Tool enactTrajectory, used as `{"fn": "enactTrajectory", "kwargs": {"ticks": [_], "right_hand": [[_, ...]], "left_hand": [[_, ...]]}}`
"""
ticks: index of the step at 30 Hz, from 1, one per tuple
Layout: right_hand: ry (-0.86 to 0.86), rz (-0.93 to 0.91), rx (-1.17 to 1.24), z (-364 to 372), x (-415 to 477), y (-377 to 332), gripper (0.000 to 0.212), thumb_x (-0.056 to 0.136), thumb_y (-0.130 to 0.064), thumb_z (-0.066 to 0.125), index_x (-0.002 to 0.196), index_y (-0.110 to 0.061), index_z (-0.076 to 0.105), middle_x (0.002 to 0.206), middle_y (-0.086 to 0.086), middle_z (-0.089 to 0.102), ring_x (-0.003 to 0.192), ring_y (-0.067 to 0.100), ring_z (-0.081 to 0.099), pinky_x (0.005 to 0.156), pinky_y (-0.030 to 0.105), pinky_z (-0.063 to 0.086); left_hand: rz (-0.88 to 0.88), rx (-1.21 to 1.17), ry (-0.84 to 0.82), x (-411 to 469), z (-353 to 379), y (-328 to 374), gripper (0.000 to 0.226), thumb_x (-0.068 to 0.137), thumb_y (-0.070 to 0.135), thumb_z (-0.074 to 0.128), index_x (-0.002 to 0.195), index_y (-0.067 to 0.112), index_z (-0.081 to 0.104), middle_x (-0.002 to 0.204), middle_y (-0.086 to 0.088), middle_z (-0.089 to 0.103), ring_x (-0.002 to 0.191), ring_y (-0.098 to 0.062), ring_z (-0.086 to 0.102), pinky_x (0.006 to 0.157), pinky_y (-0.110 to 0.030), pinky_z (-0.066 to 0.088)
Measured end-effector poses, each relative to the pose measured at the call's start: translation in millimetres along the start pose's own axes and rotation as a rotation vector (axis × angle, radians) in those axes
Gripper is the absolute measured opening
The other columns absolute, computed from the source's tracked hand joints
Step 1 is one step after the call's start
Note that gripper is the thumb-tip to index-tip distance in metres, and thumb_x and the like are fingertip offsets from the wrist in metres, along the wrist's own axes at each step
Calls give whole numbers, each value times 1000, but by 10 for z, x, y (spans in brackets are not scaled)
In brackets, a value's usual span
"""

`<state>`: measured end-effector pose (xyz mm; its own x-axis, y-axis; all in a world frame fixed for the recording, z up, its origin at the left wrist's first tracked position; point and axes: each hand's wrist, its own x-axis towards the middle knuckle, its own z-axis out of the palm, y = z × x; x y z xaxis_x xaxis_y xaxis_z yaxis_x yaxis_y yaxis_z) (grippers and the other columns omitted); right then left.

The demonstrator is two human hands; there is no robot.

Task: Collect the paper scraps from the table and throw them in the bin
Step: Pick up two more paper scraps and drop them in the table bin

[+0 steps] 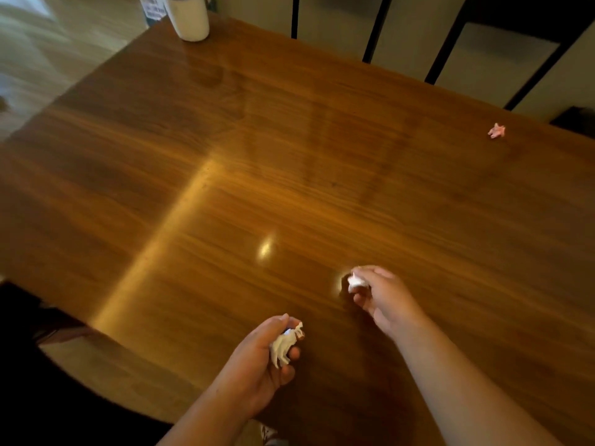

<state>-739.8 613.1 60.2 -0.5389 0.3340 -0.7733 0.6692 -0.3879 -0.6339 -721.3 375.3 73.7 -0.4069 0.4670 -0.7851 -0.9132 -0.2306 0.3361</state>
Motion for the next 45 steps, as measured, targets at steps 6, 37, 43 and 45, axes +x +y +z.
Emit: {"fn": "enactTrajectory", "kwargs": {"ticks": [6,37,43,45], "right_hand": [[-321,444,536,-307,-978,693,16,90,-24,54,90,-8,57,69,9,59,51,15,55,35,20,40],[-869,392,-613,2815,-4183,3684,16,93,-20,56,93,-5,61,77,14,71,70,24,72,61,33,61],[-889,428,-640,3793,-4413,4024,16,92,-20,56,91,-6,62,83,14,68,73,24,71,62,32,60],[-865,432,-632,3987,-4385,4043,16,91,-20,57,91,-5,62,83,15,69,71,24,72,61,32,60]], "left_hand": [[41,-145,46,-700,-232,-606,20,77,31,69,87,14,73,77,-6,67,57,-14,61,37,-20,45],[590,-1214,570,-4502,-3373,-3788,18,82,24,60,72,11,68,65,-5,63,46,-14,59,36,-18,43],[588,-1242,645,-5082,-4331,-3711,24,91,25,55,74,12,67,63,-4,64,46,-13,60,38,-18,45],[587,-1231,642,-5156,-4570,-3565,22,90,26,55,76,13,67,64,-4,64,47,-13,60,39,-18,46]]}}
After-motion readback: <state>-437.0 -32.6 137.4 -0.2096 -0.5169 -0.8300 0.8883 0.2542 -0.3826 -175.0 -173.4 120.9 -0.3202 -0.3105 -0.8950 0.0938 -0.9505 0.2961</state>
